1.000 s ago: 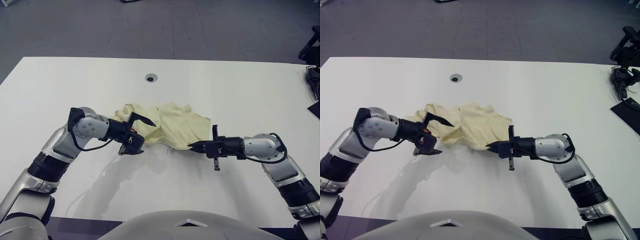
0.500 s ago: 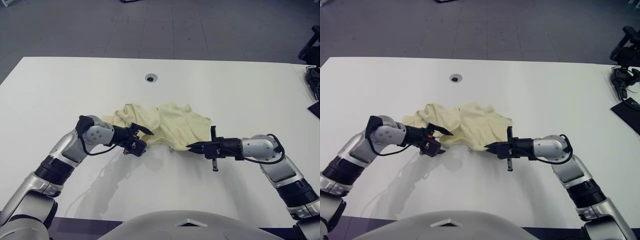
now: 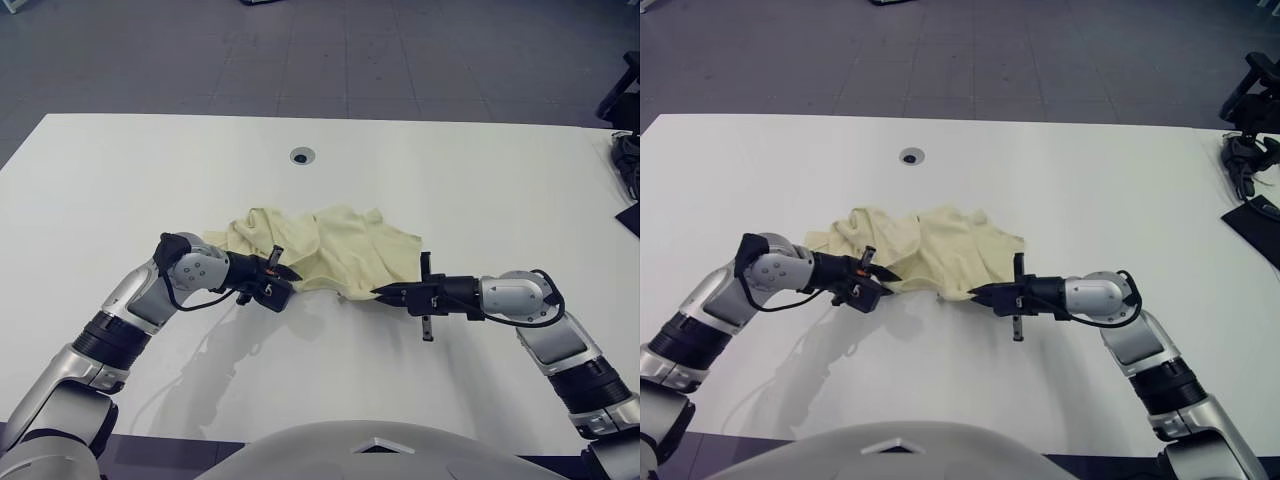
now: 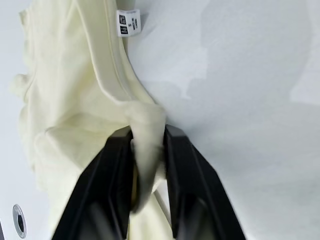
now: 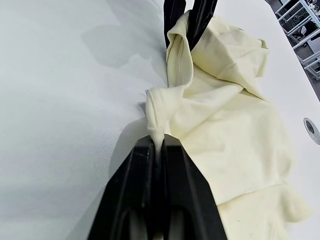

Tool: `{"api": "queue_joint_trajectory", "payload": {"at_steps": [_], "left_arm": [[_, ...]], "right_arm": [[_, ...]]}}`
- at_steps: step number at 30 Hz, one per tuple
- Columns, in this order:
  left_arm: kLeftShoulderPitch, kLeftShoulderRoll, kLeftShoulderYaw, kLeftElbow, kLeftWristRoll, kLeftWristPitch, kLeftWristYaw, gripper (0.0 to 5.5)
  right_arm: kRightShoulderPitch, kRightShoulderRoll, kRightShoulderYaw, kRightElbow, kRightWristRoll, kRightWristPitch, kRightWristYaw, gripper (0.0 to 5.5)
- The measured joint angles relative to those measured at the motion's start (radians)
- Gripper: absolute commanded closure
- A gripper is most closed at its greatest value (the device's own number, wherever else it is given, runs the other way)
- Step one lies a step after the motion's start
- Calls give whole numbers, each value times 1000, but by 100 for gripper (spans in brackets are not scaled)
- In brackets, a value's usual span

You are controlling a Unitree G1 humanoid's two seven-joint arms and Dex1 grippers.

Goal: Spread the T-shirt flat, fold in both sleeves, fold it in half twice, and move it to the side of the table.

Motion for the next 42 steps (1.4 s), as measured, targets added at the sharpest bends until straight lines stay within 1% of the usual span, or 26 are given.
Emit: {"api": "queue_joint_trajectory", "payload": {"at_steps": [2,3,8,11,15,17,19,22,25,28,30,34,38,42], "left_arm": [[1,1,0,0,0,0,1,545],[2,1,0,0,0,0,1,550],[1,2,11,5,-3,0,13,550],[-22,-7,50,8,-50,26,22,550],[-191,-61,145,39,-115,89,85,550],[-343,-94,172,128,-90,101,150,550],[-480,-131,175,243,-49,95,206,550],[-683,-199,152,480,37,70,312,550],[-857,-254,109,683,134,21,439,550],[-1013,-275,67,868,240,-13,590,550],[-1082,-274,41,966,298,-29,677,550],[-1151,-270,6,1091,369,-43,804,550],[-1178,-248,-12,1124,413,-51,892,550],[-1156,-208,-23,1084,420,-102,885,550]], "right_arm": [[0,1,0,0,0,-1,0,548],[0,4,0,1,0,-1,-1,548],[-2,17,-4,10,5,-1,-9,548],[-28,40,-36,28,39,6,-38,548],[-164,65,-139,68,92,24,-105,548],[-259,64,-189,123,97,17,-142,548],[-347,60,-226,195,90,4,-175,548],[-479,44,-258,309,53,-27,-218,548],[-621,15,-272,441,-43,-90,-308,548],[-739,7,-260,555,-146,-157,-398,548],[-795,7,-242,607,-209,-193,-454,548],[-911,6,-215,708,-309,-230,-556,548],[-1017,4,-182,806,-406,-248,-662,548],[-1029,3,-179,814,-382,-273,-637,548]]}}
